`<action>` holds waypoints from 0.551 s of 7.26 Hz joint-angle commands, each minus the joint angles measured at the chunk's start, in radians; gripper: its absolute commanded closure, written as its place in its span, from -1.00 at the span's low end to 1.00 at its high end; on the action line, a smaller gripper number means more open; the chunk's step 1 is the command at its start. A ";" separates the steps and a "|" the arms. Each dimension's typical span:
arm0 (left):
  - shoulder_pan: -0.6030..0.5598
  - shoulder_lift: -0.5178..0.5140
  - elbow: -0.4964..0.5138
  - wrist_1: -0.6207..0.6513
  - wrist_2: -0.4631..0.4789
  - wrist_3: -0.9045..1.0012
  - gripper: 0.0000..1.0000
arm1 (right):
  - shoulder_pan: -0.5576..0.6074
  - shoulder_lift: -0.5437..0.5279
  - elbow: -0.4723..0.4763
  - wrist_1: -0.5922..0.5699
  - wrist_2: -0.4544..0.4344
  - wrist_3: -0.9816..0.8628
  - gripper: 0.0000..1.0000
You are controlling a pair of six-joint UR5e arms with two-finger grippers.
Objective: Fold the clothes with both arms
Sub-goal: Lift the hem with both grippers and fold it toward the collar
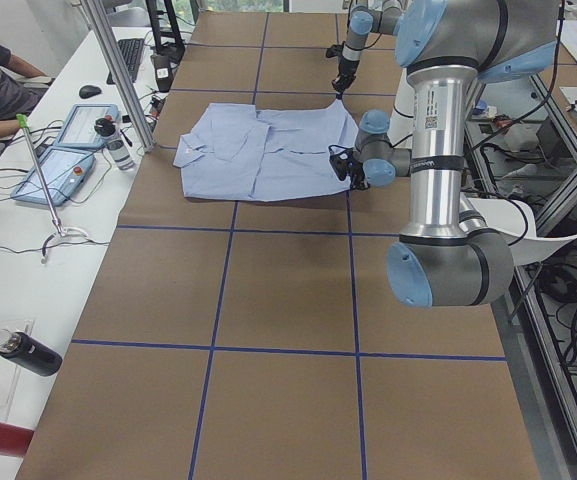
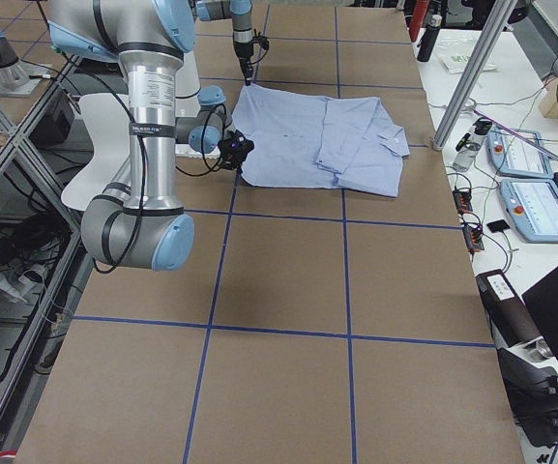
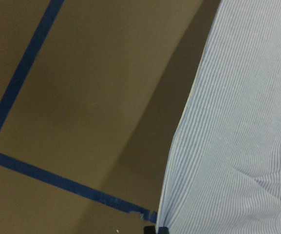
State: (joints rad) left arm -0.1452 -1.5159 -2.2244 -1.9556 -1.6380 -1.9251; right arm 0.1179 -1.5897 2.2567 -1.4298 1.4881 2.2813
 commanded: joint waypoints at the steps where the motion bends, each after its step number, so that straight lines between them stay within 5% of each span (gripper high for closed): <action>1: 0.038 0.006 -0.070 0.001 -0.026 -0.041 1.00 | -0.047 -0.056 0.082 -0.001 0.001 0.001 1.00; 4: -0.049 -0.042 -0.116 0.000 -0.097 -0.038 1.00 | 0.014 -0.047 0.139 -0.001 0.004 0.000 1.00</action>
State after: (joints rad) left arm -0.1384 -1.5282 -2.3261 -1.9547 -1.7189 -1.9645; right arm 0.0904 -1.6470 2.3785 -1.4312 1.4917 2.2832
